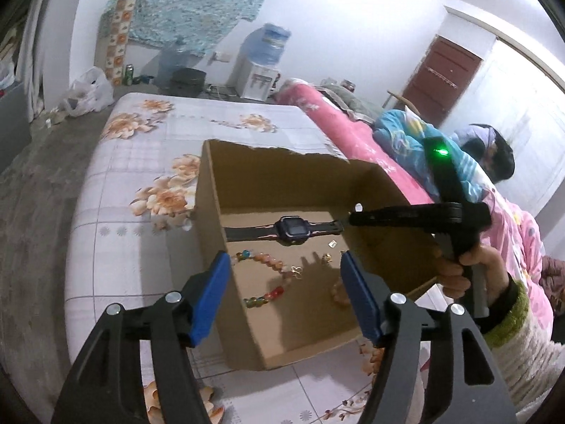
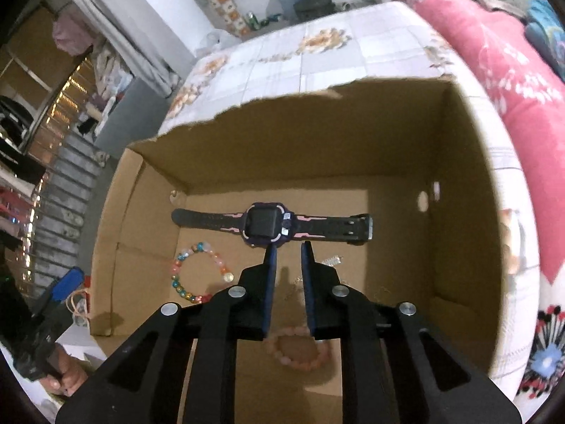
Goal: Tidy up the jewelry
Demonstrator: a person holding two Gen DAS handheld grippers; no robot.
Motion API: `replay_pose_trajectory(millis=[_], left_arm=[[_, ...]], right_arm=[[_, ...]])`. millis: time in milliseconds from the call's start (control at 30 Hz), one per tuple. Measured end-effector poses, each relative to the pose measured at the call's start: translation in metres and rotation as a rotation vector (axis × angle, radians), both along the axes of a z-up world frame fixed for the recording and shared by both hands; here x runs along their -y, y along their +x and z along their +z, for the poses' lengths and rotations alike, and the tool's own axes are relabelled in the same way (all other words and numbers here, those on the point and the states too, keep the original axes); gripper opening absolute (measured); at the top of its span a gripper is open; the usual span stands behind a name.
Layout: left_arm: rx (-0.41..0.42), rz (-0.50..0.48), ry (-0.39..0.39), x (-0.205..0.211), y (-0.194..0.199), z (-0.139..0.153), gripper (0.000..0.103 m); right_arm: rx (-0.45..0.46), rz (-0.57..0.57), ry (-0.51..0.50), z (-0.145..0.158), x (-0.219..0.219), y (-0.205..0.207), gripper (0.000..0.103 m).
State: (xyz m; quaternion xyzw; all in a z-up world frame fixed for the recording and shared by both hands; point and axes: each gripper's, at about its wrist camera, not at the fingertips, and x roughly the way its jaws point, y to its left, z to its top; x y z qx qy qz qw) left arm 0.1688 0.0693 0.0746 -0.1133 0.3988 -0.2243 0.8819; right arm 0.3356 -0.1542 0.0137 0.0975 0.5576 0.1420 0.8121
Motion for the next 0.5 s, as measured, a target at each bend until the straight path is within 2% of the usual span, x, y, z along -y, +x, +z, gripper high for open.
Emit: replay_pose_trajectory(millis=[200, 300, 400, 500], left_arm=[[-0.016, 0.011, -0.012, -0.001, 0.003, -0.006, 0.07], [-0.033, 0.023, -0.023, -0.001, 0.006, -0.011, 0.075], [-0.075, 0.042, -0.039, -0.002, 0.01, -0.019, 0.076], [-0.122, 0.043, -0.055, 0.0, 0.014, -0.03, 0.076]], right_arm=[[0.184, -0.111, -0.043, 0.044, 0.035, -0.049, 0.027], [0.273, -0.209, -0.063, 0.061, 0.061, -0.08, 0.038], [0.259, -0.299, -0.017, 0.055, 0.088, -0.097, 0.043], [0.175, -0.329, 0.038, 0.033, 0.1, -0.097, 0.043]])
